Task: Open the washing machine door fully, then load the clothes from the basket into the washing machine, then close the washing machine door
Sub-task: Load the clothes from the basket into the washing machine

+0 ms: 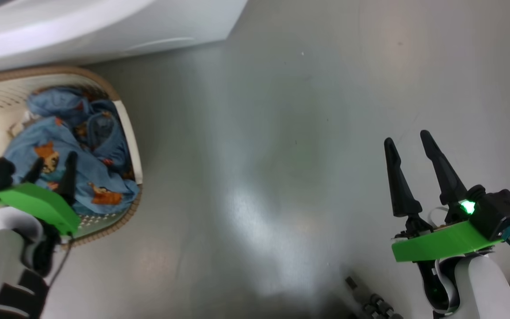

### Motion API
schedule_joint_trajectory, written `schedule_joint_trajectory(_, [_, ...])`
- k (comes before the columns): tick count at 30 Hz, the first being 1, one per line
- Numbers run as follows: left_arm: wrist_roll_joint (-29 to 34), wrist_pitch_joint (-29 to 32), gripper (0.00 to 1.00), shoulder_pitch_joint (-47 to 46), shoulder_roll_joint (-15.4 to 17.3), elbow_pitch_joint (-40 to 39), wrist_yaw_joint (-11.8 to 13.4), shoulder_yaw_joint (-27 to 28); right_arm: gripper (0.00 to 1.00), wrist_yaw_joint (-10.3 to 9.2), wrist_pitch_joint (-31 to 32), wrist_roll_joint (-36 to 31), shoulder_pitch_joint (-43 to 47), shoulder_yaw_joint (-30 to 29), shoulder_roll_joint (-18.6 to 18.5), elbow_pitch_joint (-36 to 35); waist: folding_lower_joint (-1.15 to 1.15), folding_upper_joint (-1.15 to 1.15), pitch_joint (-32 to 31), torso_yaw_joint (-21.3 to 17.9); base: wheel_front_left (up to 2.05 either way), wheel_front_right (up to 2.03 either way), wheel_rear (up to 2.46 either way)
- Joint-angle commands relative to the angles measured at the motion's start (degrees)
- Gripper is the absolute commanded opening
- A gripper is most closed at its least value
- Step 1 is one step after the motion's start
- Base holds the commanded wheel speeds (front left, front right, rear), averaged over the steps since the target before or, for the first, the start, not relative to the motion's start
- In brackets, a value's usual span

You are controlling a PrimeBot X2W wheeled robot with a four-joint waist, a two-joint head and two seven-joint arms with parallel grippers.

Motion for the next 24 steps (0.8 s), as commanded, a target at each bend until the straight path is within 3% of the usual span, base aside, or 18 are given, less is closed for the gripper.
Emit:
schedule_joint_trajectory(1, [-0.4,0.3,1.00,-0.5,3.3,1.1,-0.1,1.0,1.00,0.16,-0.7,0.8,0.2,1.6,-0.2,-1.4,0.00,0.00,2.3,-1.2,0.00,0.00,0.00])
schedule_joint_trajectory(10, [0.9,2.8,1.00,-6.8,5.7,9.9,0.7,-0.3,1.00,0.16,-0.7,2.2,-0.3,2.8,-0.2,-1.2,0.00,0.00,5.7,-2.5,0.00,0.00,0.00])
schedule_joint_trajectory(19, [-2.2,4.8,1.00,-11.0,6.4,15.2,0.3,1.6,1.00,0.16,-0.7,3.7,0.0,3.7,-0.2,-1.6,0.00,0.00,7.2,-3.9,0.00,0.00,0.00])
schedule_joint_trajectory(20, [-2.3,4.8,0.78,-11.2,6.3,15.6,0.3,1.5,1.00,0.16,-0.7,3.7,0.0,3.6,-0.2,-1.6,0.00,0.00,7.1,-3.9,0.00,0.00,0.00])
schedule_joint_trajectory(21, [-2.3,4.5,0.78,-11.3,6.3,15.7,0.2,1.3,1.00,0.16,-0.7,3.7,-0.1,3.4,-0.2,-1.6,0.00,0.00,6.9,-3.9,0.00,0.00,0.00])
schedule_joint_trajectory(22, [-2.2,4.1,0.00,-11.3,6.1,15.8,0.2,1.0,1.00,0.16,-0.7,3.6,-0.1,3.2,-0.2,-1.6,0.00,0.00,6.5,-3.7,0.00,0.00,0.00])
schedule_joint_trajectory(24, [-2.4,3.3,0.00,-11.0,5.5,16.1,0.1,0.6,1.00,0.16,-0.7,3.4,-0.1,2.9,-0.2,-1.6,0.00,0.00,5.6,-3.3,0.00,0.00,0.00])
